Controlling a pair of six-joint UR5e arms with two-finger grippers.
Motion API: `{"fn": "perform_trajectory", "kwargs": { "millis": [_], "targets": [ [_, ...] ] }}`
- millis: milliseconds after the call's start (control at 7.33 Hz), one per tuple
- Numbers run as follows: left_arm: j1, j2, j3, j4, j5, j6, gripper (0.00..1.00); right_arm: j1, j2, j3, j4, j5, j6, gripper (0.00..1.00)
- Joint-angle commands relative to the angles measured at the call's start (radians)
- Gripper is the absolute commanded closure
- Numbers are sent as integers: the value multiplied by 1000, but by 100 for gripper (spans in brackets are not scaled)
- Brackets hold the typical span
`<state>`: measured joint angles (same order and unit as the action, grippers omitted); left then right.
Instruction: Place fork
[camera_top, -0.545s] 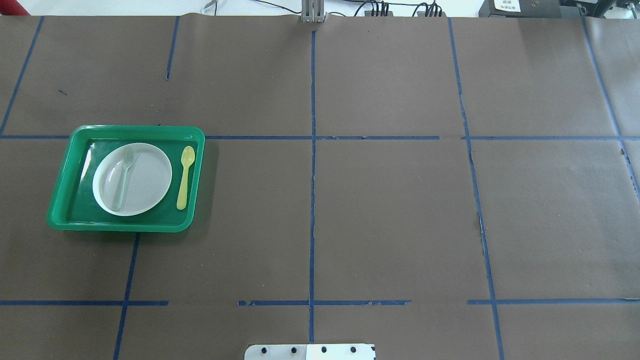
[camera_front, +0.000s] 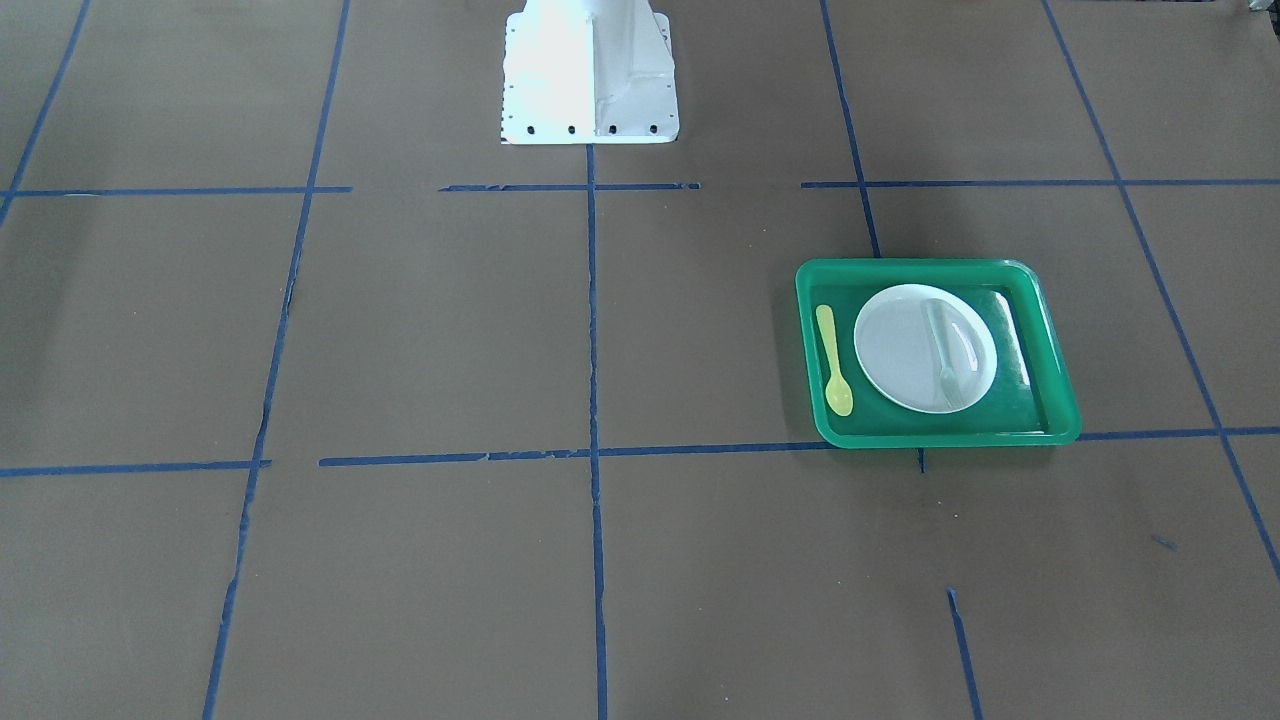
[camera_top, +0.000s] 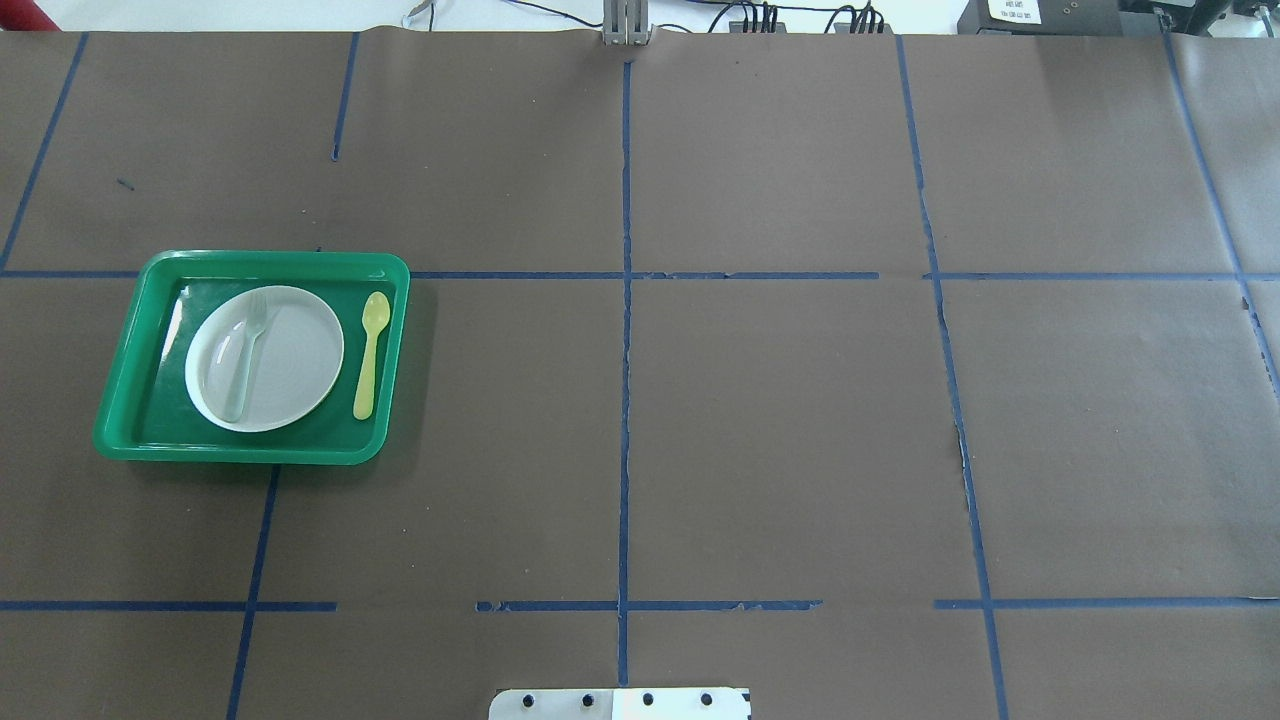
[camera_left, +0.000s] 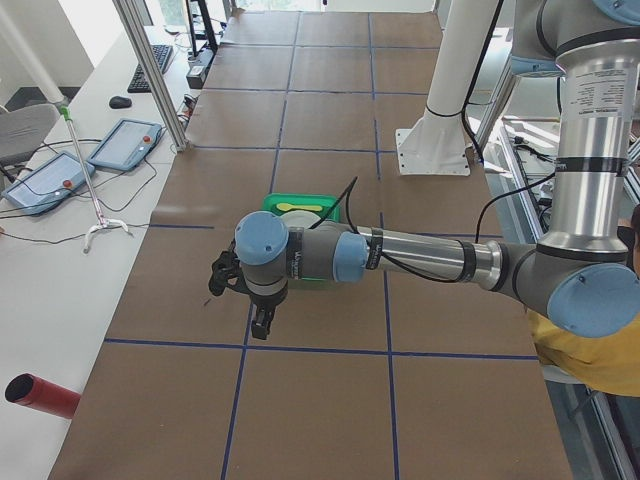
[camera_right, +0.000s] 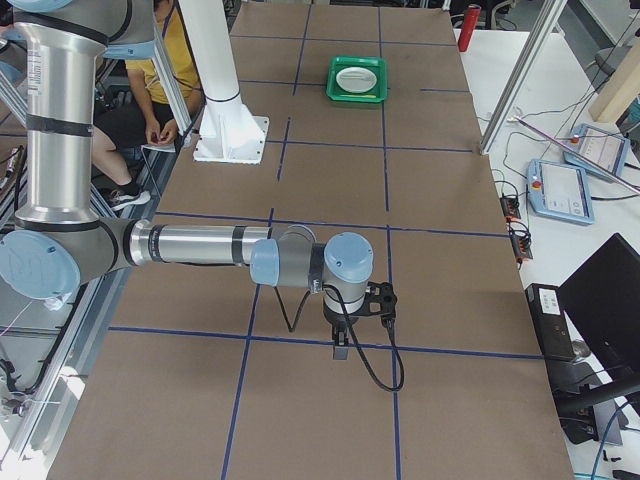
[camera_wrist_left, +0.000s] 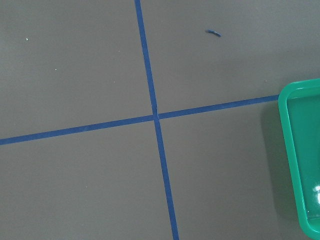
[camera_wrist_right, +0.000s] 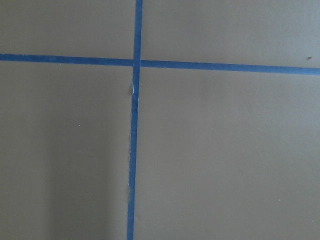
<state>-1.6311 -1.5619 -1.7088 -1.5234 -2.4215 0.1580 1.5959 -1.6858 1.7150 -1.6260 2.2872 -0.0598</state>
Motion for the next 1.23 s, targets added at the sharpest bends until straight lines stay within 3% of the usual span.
{"fn": "perform_trajectory", "kwargs": {
  "millis": [0, 273, 409, 818, 1091],
  "targets": [
    [1, 20, 15, -91, -11, 5, 0, -1, -2, 0, 0, 0, 0, 0],
    [34, 36, -21, -145, -13, -59, 0, -1, -2, 0, 0, 0, 0, 0],
    [74, 33, -31, -200, -14, -187, 0, -1, -2, 0, 0, 0, 0, 0],
    [337, 28, -89, -456, 10, -637, 0, -1, -2, 0, 0, 0, 0, 0],
    [544, -41, -121, -462, 198, -809, 2, -1, -2, 0, 0, 0, -2, 0]
  ]
}}
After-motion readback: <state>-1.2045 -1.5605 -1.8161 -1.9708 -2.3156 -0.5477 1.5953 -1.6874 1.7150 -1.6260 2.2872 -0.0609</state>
